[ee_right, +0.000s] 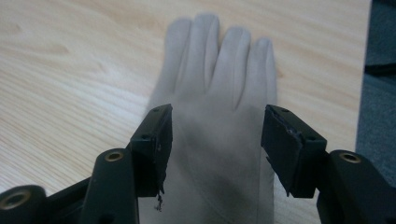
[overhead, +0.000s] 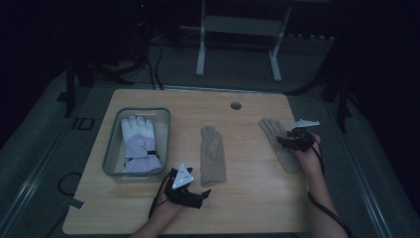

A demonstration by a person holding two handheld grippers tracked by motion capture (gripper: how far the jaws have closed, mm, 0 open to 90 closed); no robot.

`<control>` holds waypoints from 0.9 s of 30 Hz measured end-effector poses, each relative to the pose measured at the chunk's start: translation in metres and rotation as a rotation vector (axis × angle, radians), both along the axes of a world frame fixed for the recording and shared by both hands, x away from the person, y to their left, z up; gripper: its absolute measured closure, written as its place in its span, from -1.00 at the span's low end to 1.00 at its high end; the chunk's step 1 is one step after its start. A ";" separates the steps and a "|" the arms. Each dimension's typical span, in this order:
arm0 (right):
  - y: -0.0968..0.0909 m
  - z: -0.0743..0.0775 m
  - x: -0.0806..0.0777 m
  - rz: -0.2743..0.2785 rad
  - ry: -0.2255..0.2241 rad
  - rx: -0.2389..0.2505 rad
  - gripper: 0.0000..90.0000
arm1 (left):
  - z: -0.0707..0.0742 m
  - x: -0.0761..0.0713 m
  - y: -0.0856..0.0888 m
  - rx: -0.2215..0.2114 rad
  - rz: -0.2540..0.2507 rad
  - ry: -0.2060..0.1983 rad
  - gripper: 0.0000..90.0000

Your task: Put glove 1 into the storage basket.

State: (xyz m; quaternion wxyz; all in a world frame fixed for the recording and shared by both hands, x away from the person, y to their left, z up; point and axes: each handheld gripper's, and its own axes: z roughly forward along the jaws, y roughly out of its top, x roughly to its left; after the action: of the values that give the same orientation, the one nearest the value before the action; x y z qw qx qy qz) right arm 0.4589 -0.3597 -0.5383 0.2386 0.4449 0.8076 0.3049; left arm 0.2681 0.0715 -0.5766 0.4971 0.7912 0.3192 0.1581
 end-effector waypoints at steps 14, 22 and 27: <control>0.011 -0.007 -0.011 -0.022 0.070 0.066 0.77 | 0.000 0.000 0.000 0.003 0.003 0.001 -0.99; 0.038 0.011 -0.032 -0.103 0.040 0.135 0.79 | 0.000 0.000 0.000 -0.005 0.005 0.001 -0.99; 0.056 0.026 -0.050 -0.145 0.029 0.200 0.79 | 0.000 -0.001 0.000 -0.006 0.005 -0.005 -0.99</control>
State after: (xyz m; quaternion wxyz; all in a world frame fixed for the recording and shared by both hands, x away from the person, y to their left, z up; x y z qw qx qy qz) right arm 0.4085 -0.3038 -0.5120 0.2026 0.5279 0.7424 0.3594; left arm 0.2668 0.0716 -0.5766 0.4998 0.7885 0.3206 0.1602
